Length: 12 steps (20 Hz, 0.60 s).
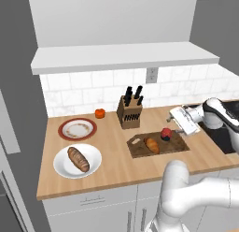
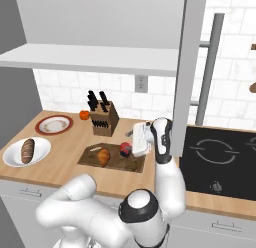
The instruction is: From the different types of pastries on the counter, select a croissant and place it on the cutting board. Then retrieve a jar of jam from the cabinet and place it alongside the croissant on the cutting board.
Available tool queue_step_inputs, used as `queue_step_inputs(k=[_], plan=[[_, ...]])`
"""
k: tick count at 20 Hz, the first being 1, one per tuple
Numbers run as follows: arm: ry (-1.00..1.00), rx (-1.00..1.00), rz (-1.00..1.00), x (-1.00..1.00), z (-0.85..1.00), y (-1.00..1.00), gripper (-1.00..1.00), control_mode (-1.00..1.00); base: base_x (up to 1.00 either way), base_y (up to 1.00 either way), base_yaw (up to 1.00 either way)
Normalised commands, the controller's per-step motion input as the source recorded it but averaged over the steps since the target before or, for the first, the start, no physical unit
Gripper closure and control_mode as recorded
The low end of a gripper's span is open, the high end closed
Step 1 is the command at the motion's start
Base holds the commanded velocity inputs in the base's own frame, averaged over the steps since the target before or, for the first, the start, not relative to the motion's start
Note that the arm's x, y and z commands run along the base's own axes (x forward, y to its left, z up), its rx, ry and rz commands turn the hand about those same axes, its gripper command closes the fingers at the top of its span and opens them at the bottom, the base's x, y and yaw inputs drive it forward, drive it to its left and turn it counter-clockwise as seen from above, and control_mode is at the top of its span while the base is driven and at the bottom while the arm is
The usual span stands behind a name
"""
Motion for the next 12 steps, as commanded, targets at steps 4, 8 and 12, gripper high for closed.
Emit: queue_step_inputs(k=[4, 8, 12], plan=[[0.00, 0.00, -0.24, -0.86, 0.01, -0.48, -1.00, -1.00, 0.00, 0.00, 0.00], [-0.10, 0.02, -0.17, -0.55, 0.25, -0.16, -1.00, -1.00, 0.00, 0.00, 0.00], [-0.15, 0.00, -0.12, -0.16, 0.54, 0.00, -1.00, -1.00, 0.00, 0.00, 0.00]])
